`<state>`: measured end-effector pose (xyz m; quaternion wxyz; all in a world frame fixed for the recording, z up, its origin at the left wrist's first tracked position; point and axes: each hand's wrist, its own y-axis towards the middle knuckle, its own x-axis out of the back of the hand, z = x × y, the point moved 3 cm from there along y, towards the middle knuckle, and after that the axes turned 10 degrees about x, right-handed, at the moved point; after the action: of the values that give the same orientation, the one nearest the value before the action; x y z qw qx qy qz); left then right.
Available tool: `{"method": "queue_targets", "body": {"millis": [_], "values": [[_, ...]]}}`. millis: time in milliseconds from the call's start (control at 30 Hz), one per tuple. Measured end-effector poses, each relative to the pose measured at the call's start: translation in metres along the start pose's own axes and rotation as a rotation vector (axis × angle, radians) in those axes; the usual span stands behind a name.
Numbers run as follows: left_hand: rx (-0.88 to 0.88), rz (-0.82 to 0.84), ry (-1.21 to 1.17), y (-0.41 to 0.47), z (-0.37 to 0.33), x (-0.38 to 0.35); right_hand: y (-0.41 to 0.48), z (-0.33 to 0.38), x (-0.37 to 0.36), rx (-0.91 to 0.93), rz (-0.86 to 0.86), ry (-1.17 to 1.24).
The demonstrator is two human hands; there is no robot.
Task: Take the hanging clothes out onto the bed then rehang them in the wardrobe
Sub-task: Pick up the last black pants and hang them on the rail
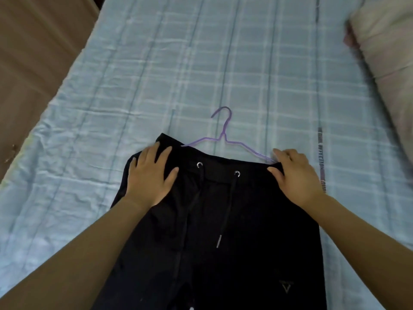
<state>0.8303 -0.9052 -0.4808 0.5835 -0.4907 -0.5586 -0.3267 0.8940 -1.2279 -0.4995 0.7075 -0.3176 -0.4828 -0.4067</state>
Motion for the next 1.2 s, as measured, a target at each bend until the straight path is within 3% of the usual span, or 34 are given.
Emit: {"method": "queue_targets", "body": {"millis": [200,533,800,967,1200], "values": [[0.002,-0.01,-0.021,0.027,-0.019,-0.013,0.014,0.02,-0.014,0.099,-0.084,0.142],[0.02,-0.004,0.005,0.02,-0.023,-0.031,0.011,0.006,-0.018,-0.038,-0.176,0.258],[0.035,0.018,-0.008,0.021,-0.026,-0.029,0.012,0.015,-0.016,-0.063,-0.167,0.327],[0.02,0.022,0.006,0.018,-0.025,-0.028,0.012,0.026,-0.022,-0.079,-0.055,0.312],[0.012,0.037,-0.08,0.009,-0.024,-0.007,-0.003,0.04,0.006,-0.012,-0.267,0.31]]}}
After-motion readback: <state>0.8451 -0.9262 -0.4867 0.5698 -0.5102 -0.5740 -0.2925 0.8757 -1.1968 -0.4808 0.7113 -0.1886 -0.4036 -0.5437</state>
